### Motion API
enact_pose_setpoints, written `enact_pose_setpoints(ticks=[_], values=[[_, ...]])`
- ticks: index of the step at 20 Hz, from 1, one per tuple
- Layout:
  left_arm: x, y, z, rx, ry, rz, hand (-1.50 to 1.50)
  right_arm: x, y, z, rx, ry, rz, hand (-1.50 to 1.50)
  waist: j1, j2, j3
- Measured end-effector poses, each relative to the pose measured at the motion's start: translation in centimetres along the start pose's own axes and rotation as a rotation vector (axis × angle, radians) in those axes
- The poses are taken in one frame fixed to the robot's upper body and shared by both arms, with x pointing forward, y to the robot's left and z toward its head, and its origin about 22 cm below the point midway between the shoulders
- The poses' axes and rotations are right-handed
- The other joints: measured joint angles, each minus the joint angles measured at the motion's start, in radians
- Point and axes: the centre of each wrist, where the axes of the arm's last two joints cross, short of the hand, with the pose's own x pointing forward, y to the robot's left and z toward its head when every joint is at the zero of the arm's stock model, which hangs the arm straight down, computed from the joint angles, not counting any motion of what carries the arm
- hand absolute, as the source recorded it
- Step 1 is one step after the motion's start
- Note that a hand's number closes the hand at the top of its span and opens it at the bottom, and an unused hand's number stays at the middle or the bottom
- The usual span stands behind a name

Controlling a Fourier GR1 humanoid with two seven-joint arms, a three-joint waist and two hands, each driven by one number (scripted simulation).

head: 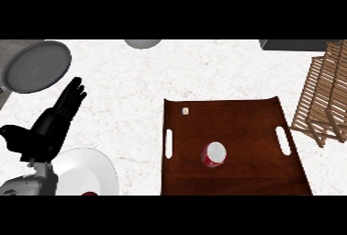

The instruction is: Pick the squash from the tray and place it in the tiered shelf

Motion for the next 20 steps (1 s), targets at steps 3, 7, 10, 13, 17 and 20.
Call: enact_pose_setpoints(ticks=[3,7,10,13,17,20], values=[[0.0,-0.1,0.1,-0.005,-0.003,0.000,0.00,0.4,-2.4,0.3,0.069,0.012,0.276,-1.50,0.006,0.004,0.000],[-0.1,0.3,-0.1,-0.006,-0.007,-0.001,0.00,-0.1,-2.6,0.6,0.156,0.022,0.430,-1.50,0.008,0.004,0.000],[0.0,0.0,-0.2,-0.002,-0.001,0.000,0.00,-0.7,-3.6,0.3,0.116,0.084,0.426,-1.50,0.007,0.002,0.000],[0.2,0.0,-0.2,-0.004,0.002,-0.002,0.00,-0.9,-4.3,-0.5,0.042,0.103,0.361,-1.50,0.004,0.000,0.000],[-0.3,0.3,0.1,0.010,0.004,-0.005,0.00,-0.9,-6.1,-0.6,-0.047,0.120,0.191,-1.50,-0.006,-0.004,-0.001],[-0.1,0.5,-0.1,0.009,0.003,0.000,0.00,-0.7,-8.1,-0.7,-0.117,0.144,0.069,-1.50,-0.009,-0.006,-0.001]])
